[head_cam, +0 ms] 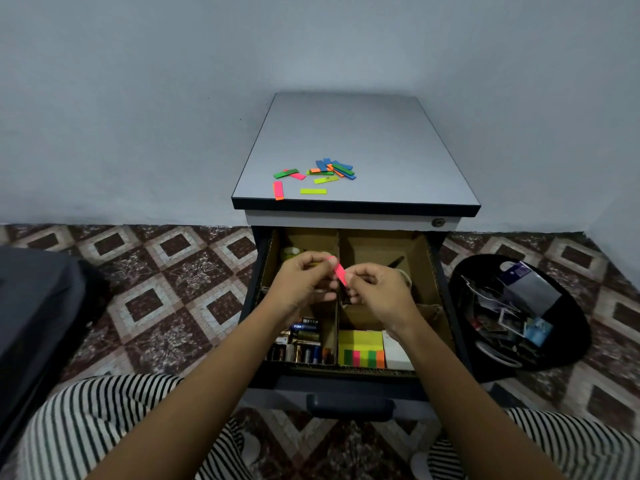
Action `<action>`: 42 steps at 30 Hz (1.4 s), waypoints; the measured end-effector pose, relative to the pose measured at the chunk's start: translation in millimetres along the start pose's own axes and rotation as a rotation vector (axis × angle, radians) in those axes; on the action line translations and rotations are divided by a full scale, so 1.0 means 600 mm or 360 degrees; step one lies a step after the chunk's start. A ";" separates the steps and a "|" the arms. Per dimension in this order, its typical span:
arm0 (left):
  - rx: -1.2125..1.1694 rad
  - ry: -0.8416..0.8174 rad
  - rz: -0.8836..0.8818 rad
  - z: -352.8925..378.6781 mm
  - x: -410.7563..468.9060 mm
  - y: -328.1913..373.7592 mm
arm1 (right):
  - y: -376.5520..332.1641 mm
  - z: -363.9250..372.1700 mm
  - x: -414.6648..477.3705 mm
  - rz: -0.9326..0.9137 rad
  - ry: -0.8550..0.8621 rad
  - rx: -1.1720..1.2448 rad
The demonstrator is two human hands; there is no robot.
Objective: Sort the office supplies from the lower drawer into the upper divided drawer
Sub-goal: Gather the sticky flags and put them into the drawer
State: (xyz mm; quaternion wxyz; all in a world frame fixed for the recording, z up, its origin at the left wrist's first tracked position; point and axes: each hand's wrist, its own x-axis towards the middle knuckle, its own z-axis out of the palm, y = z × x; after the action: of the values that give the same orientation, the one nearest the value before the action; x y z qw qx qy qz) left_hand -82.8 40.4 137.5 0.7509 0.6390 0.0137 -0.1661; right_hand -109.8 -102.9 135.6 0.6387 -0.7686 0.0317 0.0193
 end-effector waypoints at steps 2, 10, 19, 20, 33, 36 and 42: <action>0.0051 0.0010 0.0012 -0.008 0.006 0.012 | -0.014 -0.005 0.012 -0.0007 -0.0011 -0.0131; 0.0509 0.0008 0.0029 -0.043 0.043 0.093 | -0.108 0.003 0.107 -0.0277 0.0059 -0.0442; 0.0369 0.0445 0.0037 -0.061 0.060 0.094 | -0.119 0.025 0.192 -0.0664 0.0175 -0.1159; 0.0325 0.0468 0.0033 -0.062 0.059 0.090 | -0.115 0.024 0.199 -0.0718 0.0139 -0.1325; 0.0237 0.0491 -0.0014 -0.069 0.053 0.056 | -0.091 0.025 0.202 -0.1075 0.0187 -0.2039; 0.0214 0.0464 -0.0021 -0.059 0.050 0.050 | -0.093 0.020 0.186 -0.1085 0.0274 -0.1844; 0.0160 0.0362 -0.0018 -0.029 0.030 0.034 | -0.077 0.002 0.107 -0.0420 0.0169 -0.0748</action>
State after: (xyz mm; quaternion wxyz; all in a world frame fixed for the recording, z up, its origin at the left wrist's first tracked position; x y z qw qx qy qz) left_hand -57.1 55.6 149.8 0.7106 0.6905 0.0941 -0.0971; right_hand -42.3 -95.0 176.1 0.4371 -0.8932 -0.0406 -0.0976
